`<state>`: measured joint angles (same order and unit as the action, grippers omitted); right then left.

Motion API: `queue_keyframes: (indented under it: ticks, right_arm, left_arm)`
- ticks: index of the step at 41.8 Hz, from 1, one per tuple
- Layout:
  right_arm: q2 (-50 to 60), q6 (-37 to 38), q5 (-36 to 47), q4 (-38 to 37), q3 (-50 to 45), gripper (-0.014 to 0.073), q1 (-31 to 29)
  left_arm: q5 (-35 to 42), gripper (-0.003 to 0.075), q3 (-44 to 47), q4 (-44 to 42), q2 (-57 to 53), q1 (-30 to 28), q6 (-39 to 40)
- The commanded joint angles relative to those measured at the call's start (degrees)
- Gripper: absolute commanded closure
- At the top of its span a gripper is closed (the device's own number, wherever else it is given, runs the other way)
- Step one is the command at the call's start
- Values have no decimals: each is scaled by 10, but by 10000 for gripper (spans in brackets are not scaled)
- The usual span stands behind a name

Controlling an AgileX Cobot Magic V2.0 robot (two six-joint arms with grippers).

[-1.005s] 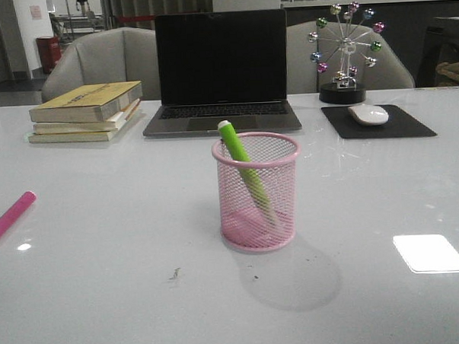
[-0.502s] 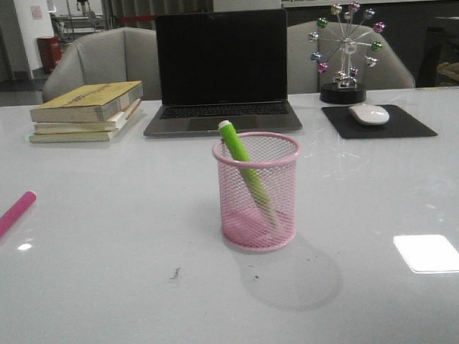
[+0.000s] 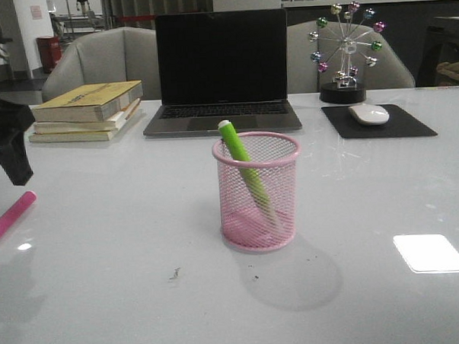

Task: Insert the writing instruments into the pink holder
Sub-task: 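Lower the left gripper onto the pink marker and grasp it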

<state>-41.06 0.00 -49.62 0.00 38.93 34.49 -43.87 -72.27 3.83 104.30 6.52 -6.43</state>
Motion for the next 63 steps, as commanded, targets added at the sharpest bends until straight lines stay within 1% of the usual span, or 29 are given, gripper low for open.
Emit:
queue_keyframes:
  ticks: [1, 13, 26, 30, 37, 46, 54, 63]
  right_arm:
    - [2, -3, 34, -6, 14, 106, -4]
    - [2, -3, 34, -6, 14, 106, -4]
    - [2, -3, 34, -6, 14, 106, -4]
    - [2, -3, 34, -6, 14, 106, -4]
    - [2, -3, 34, -6, 14, 106, -4]
    - [2, -3, 34, -6, 14, 106, -4]
    - [2, -3, 34, -6, 14, 106, -4]
    - [2, -3, 34, -6, 14, 106, -4]
  left_arm:
    - [23, 160, -38, 4, 8, -1, 7]
    - [42, 160, -75, 5, 71, -1, 8]
    - [54, 162, -83, 6, 90, -2, 11]
    - [54, 211, -83, 6, 90, -2, 21]
    - [47, 368, -83, 6, 90, -2, 26]
    - [32, 503, -83, 6, 90, -2, 26]
    - [39, 575, -83, 6, 90, -2, 26]
    - [36, 630, -83, 6, 90, -2, 26]
